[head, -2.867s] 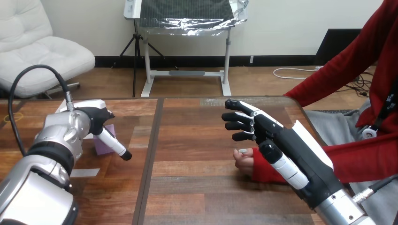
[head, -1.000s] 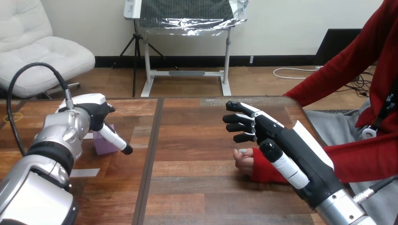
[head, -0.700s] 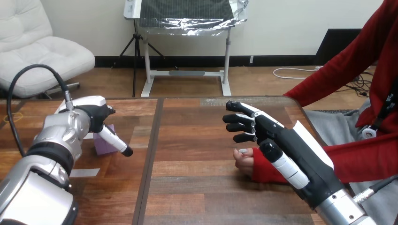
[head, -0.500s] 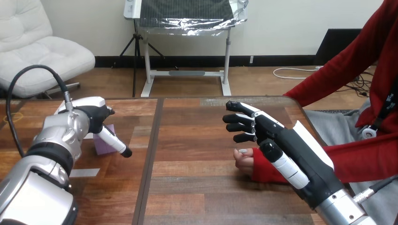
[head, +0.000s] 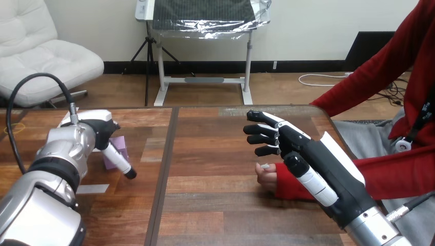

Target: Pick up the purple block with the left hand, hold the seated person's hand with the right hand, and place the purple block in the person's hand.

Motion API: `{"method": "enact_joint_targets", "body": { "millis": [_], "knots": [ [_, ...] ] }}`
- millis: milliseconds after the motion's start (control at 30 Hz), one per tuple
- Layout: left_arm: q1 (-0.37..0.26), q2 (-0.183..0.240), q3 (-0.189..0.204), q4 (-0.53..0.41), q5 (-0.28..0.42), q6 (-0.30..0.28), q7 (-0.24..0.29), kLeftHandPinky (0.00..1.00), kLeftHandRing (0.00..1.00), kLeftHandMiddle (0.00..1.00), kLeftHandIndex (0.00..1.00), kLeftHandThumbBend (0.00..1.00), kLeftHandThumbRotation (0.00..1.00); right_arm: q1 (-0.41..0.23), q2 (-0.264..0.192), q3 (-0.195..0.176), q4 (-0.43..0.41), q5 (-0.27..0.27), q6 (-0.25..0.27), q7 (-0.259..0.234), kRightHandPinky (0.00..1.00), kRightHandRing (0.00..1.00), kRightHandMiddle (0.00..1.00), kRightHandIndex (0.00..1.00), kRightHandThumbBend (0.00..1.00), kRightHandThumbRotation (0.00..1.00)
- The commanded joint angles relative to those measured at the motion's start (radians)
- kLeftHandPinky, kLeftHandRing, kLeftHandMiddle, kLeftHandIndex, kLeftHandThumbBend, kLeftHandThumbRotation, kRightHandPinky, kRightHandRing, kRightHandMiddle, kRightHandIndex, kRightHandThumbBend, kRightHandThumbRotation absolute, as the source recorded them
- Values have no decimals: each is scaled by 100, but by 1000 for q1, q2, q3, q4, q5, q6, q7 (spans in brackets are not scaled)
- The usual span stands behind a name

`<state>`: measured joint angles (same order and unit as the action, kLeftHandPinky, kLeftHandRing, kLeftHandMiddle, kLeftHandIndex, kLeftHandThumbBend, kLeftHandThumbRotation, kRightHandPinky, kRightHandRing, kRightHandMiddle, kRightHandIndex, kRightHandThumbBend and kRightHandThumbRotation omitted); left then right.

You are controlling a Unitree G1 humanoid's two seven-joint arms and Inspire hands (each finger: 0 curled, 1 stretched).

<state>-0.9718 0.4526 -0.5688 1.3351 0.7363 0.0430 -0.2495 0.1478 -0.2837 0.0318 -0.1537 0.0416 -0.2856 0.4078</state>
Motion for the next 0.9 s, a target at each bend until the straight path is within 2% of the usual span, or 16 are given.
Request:
{"method": "enact_joint_targets", "body": {
  "millis": [0, 400, 600, 700, 867],
  "knots": [
    [-35, -11, -24, 5, 24, 5, 7, 99, 100, 100, 97, 98, 36, -32, -15, -18, -55, 19, -12, 1, 76, 82, 84, 89, 100, 100],
    [-29, -16, -19, 13, 17, 17, -21, 100, 100, 100, 98, 97, 37, -31, -14, -18, -60, 15, -12, -2, 76, 82, 84, 89, 100, 100],
    [-28, -20, -15, 15, 11, 31, -44, 98, 100, 100, 98, 92, 39, -32, -15, -19, -58, 13, -15, -3, 76, 82, 84, 88, 100, 100],
    [-31, -23, -20, 16, 16, 37, -59, 92, 99, 100, 98, 91, 41, -34, -17, -19, -55, 17, -18, 2, 76, 82, 84, 88, 100, 100],
    [-33, -26, -18, 16, 14, 47, -78, 76, 95, 99, 98, 87, 45, -36, -19, -19, -52, 22, -19, 7, 76, 82, 85, 89, 100, 100]
  ]
}}
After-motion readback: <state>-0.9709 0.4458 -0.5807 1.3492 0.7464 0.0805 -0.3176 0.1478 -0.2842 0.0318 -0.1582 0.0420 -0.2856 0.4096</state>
